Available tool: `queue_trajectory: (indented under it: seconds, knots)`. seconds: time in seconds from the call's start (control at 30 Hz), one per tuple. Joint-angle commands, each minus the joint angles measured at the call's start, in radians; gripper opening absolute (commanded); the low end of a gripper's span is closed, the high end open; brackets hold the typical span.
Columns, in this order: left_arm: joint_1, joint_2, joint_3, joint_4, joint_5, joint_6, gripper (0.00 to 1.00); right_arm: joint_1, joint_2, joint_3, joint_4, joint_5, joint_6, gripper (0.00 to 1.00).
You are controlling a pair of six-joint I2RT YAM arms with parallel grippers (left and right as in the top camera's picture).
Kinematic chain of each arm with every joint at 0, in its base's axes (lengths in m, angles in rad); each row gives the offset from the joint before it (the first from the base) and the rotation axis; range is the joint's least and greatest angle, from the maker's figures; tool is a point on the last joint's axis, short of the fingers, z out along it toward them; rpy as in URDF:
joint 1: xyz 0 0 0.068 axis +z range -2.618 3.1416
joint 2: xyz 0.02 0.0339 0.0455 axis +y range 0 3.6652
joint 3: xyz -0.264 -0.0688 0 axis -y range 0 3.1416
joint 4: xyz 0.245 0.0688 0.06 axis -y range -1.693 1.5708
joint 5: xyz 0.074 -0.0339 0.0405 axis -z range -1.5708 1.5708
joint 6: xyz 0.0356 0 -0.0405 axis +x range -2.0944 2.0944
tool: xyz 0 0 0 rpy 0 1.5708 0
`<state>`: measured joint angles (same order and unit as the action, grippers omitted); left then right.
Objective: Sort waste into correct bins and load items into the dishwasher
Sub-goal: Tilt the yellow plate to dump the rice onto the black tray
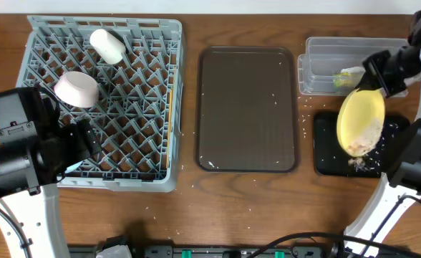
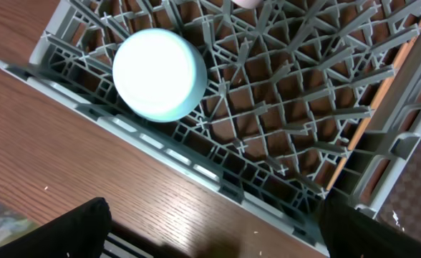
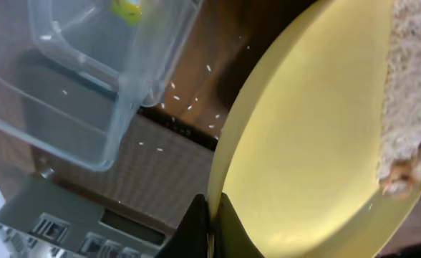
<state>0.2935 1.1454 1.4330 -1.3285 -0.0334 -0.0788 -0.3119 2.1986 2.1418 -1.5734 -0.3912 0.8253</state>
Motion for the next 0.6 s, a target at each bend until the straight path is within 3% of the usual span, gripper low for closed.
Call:
queue_trajectory:
  seconds: [0.0,0.57]
  knots:
    - [-0.002,-0.002,0.016,-0.002,-0.012,-0.009,0.94,-0.036,-0.014,-0.05,0.012,-0.149,-0.058,0.02]
    - [-0.002,-0.002,0.016,-0.003,-0.012,-0.009,0.94,-0.227,-0.014,-0.064,-0.02,-0.403,-0.28,0.01]
